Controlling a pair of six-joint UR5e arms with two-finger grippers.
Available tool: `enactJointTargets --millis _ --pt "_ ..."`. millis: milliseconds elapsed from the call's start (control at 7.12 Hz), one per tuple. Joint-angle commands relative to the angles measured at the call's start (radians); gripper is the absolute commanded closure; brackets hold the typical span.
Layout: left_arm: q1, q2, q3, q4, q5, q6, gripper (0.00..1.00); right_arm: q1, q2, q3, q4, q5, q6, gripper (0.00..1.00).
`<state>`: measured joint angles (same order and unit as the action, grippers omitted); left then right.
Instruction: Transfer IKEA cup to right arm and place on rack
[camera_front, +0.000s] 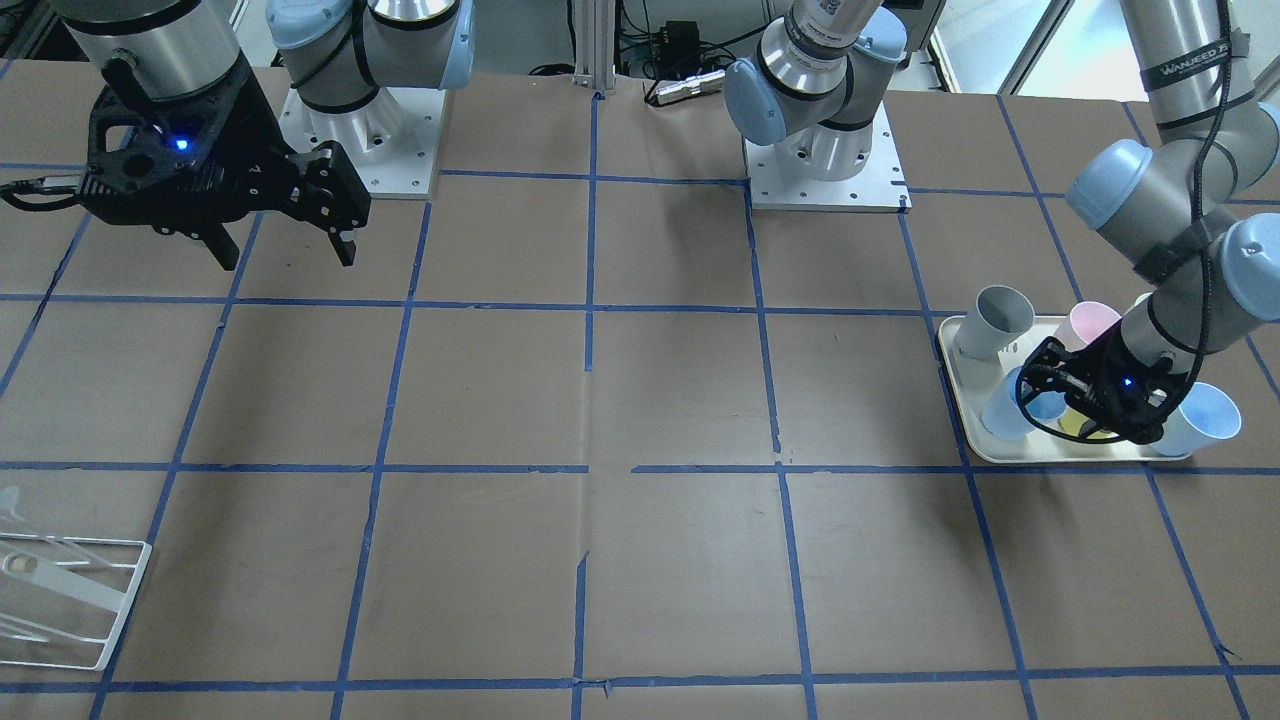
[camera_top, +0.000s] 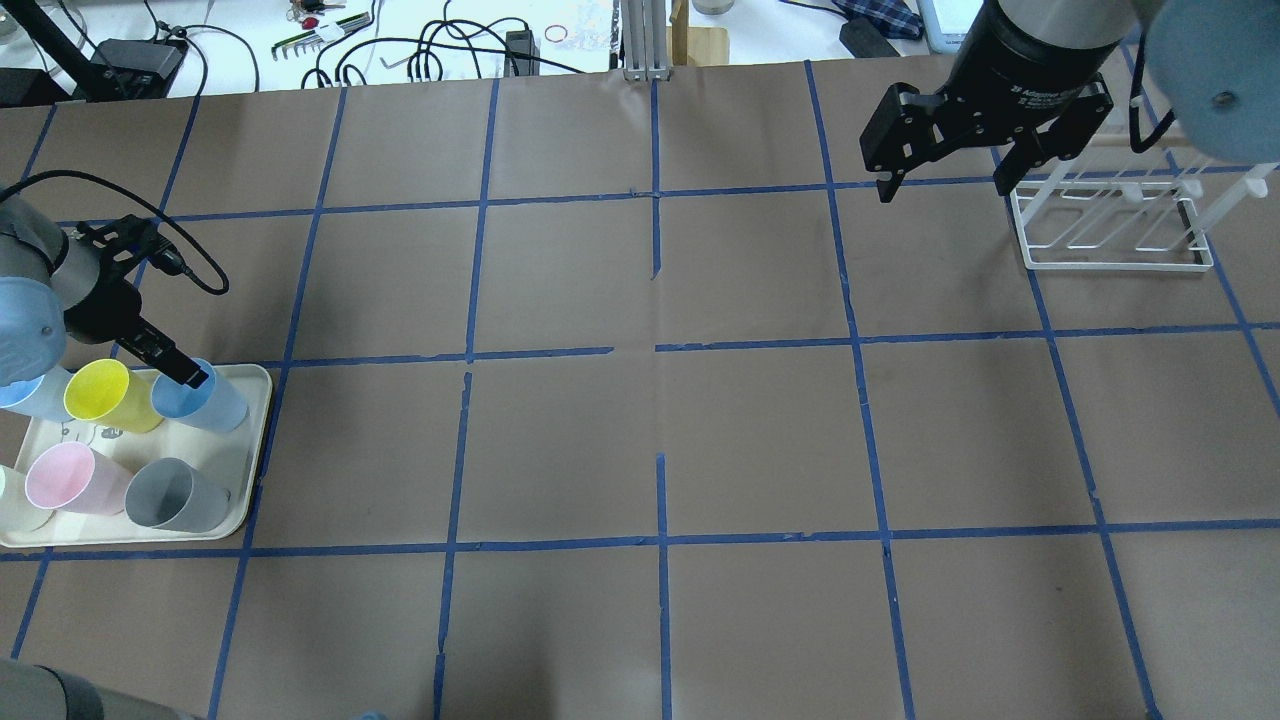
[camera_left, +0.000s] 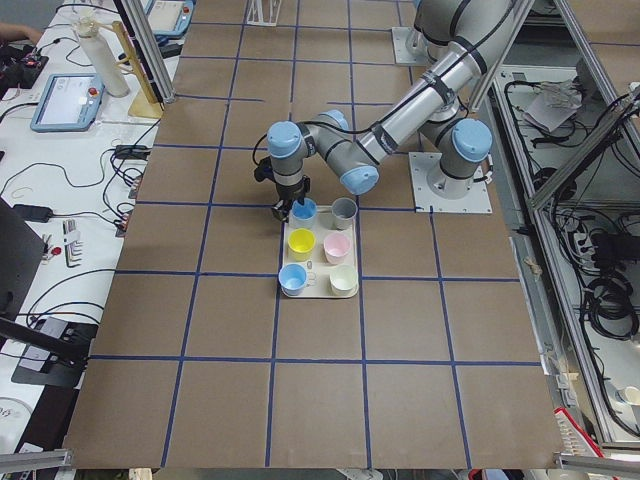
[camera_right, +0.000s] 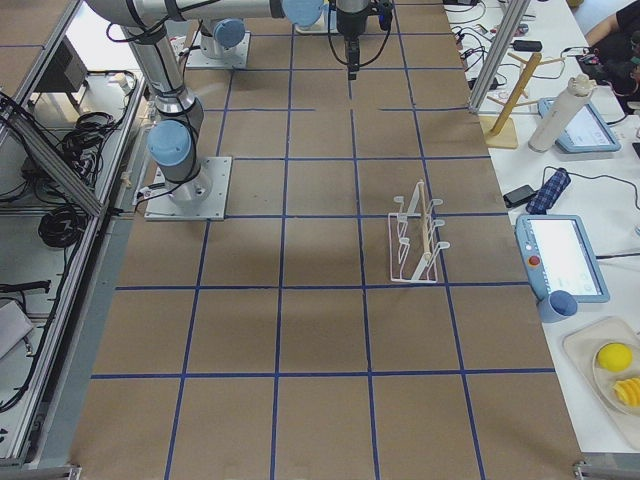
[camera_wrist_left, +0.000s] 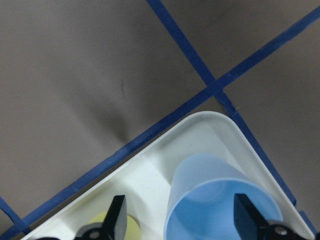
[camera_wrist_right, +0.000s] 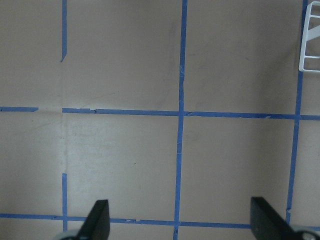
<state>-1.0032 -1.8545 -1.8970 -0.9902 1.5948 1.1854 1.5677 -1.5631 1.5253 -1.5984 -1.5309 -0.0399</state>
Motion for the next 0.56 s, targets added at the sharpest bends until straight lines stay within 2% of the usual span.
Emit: enactJointTargets --millis 0,140,281,421 --pt "0.0 -0.011 0.001 0.001 0.002 -0.001 0.53 0.0 0.0 0.0 0.0 0.0 0.0 0.0" --pt "0.0 -0.011 0.001 -0.001 0.004 -0.001 0.72 0.0 0.0 0.0 0.0 0.0 0.0 0.0" --pt "0.0 -0.011 0.003 -0.001 0.002 -0.001 1.0 0.0 0.0 0.0 0.0 0.0 0.0 0.0" --pt "0.0 -0.009 0.006 -0.005 0.005 -0.001 1.0 0.0 0.0 0.0 0.0 0.0 0.0 0.0"
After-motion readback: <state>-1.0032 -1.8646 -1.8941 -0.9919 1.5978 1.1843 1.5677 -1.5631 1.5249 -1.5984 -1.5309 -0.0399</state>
